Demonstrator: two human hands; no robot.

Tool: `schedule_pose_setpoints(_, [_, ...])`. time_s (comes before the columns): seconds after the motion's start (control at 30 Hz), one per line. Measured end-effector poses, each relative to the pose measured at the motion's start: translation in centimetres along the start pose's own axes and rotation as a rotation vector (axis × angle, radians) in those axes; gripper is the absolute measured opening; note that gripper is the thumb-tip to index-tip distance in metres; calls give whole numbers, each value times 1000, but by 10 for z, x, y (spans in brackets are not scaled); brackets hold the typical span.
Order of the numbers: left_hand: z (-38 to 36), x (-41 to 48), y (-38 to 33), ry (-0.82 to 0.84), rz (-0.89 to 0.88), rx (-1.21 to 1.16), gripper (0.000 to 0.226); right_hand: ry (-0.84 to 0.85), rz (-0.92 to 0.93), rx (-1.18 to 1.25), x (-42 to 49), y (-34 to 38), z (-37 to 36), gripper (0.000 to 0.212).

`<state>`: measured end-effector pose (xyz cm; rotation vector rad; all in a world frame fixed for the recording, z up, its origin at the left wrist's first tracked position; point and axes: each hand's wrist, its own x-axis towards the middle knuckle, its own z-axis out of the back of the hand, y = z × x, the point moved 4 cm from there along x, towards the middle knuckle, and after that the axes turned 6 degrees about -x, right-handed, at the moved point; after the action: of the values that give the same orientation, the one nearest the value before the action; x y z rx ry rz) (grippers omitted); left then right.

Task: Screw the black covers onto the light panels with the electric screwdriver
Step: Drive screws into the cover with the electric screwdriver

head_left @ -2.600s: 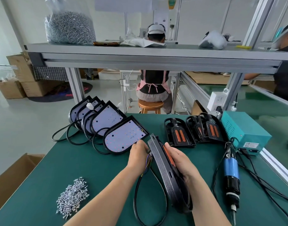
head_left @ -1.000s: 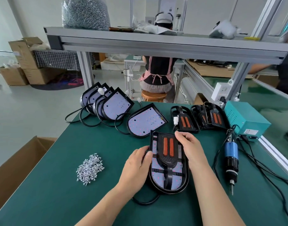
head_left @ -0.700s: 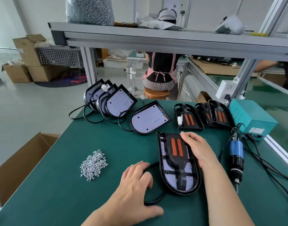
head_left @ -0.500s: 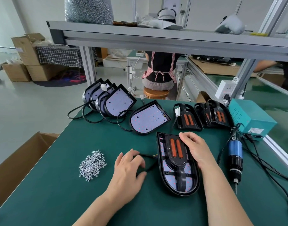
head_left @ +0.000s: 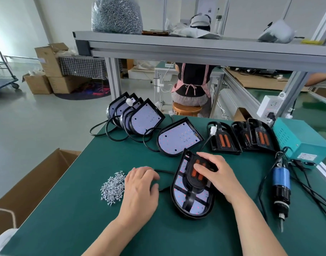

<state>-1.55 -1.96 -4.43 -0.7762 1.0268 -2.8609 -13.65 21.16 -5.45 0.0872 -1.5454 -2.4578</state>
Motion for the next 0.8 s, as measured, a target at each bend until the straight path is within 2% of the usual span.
schedule_pose_setpoints(0.13, [44, 14, 38, -133, 240, 80, 20, 2, -38, 106, 4, 6, 5, 25])
schedule_pose_setpoints(0.27, [65, 29, 71, 22, 395, 157, 20, -6, -37, 199, 9, 10, 25, 25])
schedule_pose_setpoints(0.47, [55, 52, 76, 281, 347, 304, 16, 77, 66, -121, 8, 14, 16, 32])
schedule_pose_setpoints(0.67, [46, 65, 72, 398, 315, 449, 13, 104, 43, -192, 0, 22, 20, 31])
schedule_pose_setpoints(0.73, [44, 67, 70, 411, 299, 494, 12, 53, 19, -181, -7, 23, 29, 32])
schedule_pose_setpoints(0.8, [44, 65, 67, 367, 273, 464, 13, -143, -28, -199, -16, 21, 53, 31])
